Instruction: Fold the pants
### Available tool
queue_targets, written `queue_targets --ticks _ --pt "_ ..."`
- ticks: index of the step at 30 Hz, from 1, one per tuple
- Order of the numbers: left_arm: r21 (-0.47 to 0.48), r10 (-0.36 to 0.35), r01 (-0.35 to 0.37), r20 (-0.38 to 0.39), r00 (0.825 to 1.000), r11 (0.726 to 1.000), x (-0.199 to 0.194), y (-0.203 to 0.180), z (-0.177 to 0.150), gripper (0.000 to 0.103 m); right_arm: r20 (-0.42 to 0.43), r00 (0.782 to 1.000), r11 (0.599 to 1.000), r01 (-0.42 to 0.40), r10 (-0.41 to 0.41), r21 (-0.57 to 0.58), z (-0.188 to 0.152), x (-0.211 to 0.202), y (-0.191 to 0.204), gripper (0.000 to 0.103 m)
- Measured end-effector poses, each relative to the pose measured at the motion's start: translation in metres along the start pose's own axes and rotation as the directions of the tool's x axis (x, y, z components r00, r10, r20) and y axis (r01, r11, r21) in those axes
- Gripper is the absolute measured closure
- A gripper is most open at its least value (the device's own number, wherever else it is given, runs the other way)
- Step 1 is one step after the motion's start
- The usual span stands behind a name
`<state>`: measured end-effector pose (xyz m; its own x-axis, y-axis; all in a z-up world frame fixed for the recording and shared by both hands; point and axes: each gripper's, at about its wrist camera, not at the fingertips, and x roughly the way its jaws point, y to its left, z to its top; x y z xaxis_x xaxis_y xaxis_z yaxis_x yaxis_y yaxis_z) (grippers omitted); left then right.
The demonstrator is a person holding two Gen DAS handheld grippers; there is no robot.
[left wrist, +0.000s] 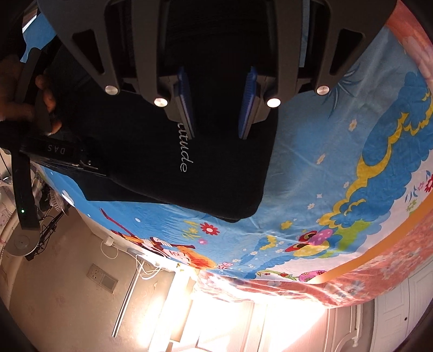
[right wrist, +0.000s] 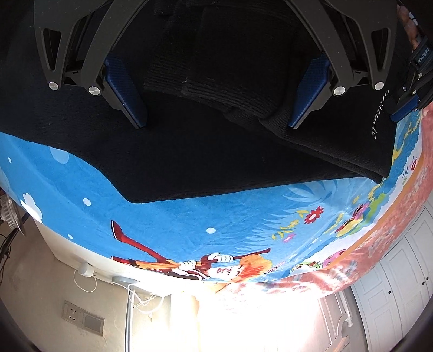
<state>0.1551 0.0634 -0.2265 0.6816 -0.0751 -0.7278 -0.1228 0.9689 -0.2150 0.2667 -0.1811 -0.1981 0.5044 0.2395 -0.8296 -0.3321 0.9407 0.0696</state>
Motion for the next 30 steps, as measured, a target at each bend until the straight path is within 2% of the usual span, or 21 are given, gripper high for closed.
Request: queue_targets --ticks 4,6,9,11,13,16,19,21,23,27,29,30 --pt "-0.025 0.01 -0.01 0.003 1.0 1.0 -0.01 0.002 -0.004 0.07 -0.017 1.0 1.0 0.0 0.0 0.007 0.003 -0.005 -0.001 0.005" --pt "-0.065 0.014 -0.011 0.036 0.999 0.998 -0.028 0.003 -0.006 0.071 0.039 0.999 0.999 0.003 -0.004 0.033 0.001 -0.027 0.0 0.005" --pt "-0.048 0.016 -0.012 0.091 0.996 0.999 -0.046 -0.002 -0.017 0.066 0.135 0.99 0.999 -0.051 0.051 0.0 -0.013 -0.067 0.014 0.005" --pt "-0.035 0.036 -0.034 0.048 0.998 0.999 -0.033 0.002 -0.029 0.065 0.147 0.987 0.998 -0.053 0.057 -0.026 -0.028 -0.082 0.023 0.005" --pt "-0.037 0.045 -0.043 0.075 0.996 0.998 -0.028 0.007 -0.035 0.064 0.14 0.987 0.997 -0.069 0.072 -0.022 -0.044 -0.09 0.024 0.005" --pt "-0.035 0.048 -0.045 0.07 0.996 0.998 -0.028 0.006 -0.033 0.063 0.119 0.99 0.996 -0.084 0.08 0.027 -0.064 -0.09 0.016 0.005" --pt "-0.047 0.047 -0.044 0.075 0.996 0.998 -0.028 0.009 -0.034 0.062 0.024 0.999 0.999 -0.043 0.043 0.02 -0.081 -0.065 0.014 0.005" --pt "-0.069 0.051 -0.046 0.073 0.996 0.997 -0.036 0.007 -0.033 0.063 0.058 0.998 0.999 -0.04 0.039 0.01 -0.092 -0.063 0.015 0.004" --pt "-0.087 0.019 -0.01 0.097 0.995 0.996 -0.051 0.005 -0.031 0.063 0.066 0.998 1.0 -0.017 0.018 -0.015 -0.093 -0.063 0.019 0.004" --pt "-0.034 0.029 -0.024 0.147 0.989 0.999 -0.072 -0.002 -0.036 0.059 0.068 0.997 1.0 -0.018 0.019 -0.009 -0.093 -0.064 0.018 0.004" --pt "-0.041 0.038 -0.034 0.098 0.994 0.999 -0.064 0.002 -0.043 0.057 0.069 0.997 1.0 -0.019 0.019 -0.009 -0.093 -0.064 0.018 0.004" --pt "-0.061 0.041 -0.037 0.069 0.997 0.997 -0.057 0.008 -0.048 0.052 0.069 0.997 1.0 -0.019 0.02 -0.009 -0.093 -0.064 0.018 0.004"
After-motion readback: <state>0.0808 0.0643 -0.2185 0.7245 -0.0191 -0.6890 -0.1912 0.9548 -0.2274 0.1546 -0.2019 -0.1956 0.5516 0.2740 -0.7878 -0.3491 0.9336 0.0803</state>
